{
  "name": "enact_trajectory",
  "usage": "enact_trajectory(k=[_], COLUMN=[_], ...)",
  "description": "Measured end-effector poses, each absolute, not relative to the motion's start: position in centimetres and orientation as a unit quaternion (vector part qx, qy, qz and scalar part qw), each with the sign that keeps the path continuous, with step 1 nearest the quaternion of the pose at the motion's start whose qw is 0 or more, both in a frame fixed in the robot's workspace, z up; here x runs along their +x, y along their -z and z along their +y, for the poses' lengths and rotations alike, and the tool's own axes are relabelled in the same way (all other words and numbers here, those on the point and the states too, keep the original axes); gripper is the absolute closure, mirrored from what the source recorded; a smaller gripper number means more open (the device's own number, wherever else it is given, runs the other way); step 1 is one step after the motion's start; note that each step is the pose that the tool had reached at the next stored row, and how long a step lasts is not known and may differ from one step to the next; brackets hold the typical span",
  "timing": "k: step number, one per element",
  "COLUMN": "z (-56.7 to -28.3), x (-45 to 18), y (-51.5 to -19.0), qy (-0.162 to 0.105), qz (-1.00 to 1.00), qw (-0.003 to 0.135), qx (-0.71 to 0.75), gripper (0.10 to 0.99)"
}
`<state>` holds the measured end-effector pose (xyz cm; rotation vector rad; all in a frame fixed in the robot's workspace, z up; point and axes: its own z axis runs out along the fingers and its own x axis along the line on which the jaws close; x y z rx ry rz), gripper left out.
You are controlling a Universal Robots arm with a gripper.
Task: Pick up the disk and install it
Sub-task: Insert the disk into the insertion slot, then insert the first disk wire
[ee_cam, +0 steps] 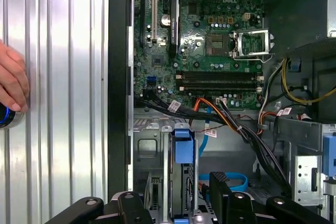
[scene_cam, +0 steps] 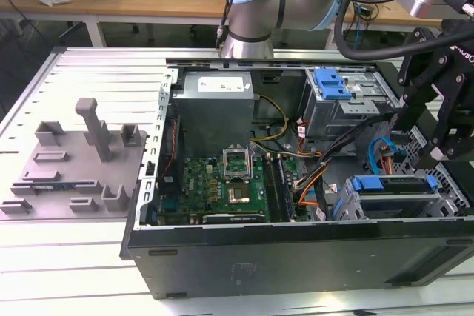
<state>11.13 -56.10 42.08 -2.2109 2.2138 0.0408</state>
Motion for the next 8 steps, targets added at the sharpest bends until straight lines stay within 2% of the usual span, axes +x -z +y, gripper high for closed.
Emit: enact_trajectory(k=[8], z=[-56.1], x=[11.12], y=[-42.08], qy=[-0.013], qz=[0.707], qw=[0.006], qx=[-0.707], gripper=[0.514])
